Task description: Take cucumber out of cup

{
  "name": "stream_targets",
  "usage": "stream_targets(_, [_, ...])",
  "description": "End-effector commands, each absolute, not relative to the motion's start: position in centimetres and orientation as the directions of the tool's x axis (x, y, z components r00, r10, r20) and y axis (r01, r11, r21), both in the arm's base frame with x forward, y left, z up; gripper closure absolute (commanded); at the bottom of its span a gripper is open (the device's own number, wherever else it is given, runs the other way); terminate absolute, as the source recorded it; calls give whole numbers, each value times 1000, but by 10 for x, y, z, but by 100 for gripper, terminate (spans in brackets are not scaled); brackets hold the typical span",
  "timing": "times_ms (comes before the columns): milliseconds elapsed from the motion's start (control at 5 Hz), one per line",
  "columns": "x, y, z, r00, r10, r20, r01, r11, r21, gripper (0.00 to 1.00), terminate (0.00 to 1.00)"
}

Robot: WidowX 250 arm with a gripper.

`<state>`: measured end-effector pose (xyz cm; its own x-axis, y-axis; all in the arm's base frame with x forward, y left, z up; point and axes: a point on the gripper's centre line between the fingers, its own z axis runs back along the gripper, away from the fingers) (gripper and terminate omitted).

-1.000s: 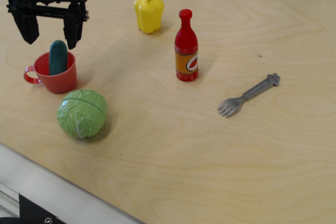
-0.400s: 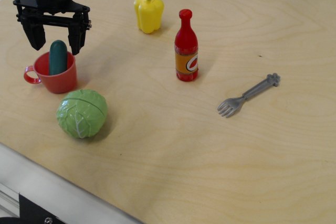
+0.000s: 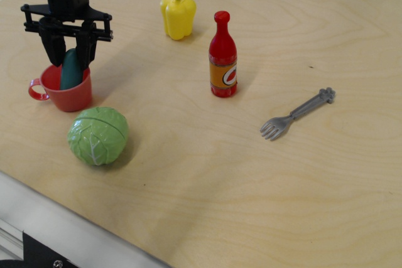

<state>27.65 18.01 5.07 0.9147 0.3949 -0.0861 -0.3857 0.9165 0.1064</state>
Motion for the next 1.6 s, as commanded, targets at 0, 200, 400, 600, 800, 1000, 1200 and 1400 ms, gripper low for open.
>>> stream_targets(0, [280,176,67,913,405,-47,-397,908,133,100,0])
stream_targets(200, [279,172,83,905,424,-26,-416,897,152,100,0])
stream_targets(400, [277,162,110,884,467,-11,-455,867,202,100,0])
stream_targets(600, [280,152,132,881,472,35,-468,855,223,100,0])
stream_targets(800, [289,140,149,885,457,85,-463,855,234,100,0])
stream_targets(1000, [298,117,151,888,444,120,-459,868,189,100,0])
stream_targets(1200, [311,98,137,851,512,120,-524,843,123,100,0])
stream_targets(1400, [319,95,110,800,593,93,-600,792,111,100,0])
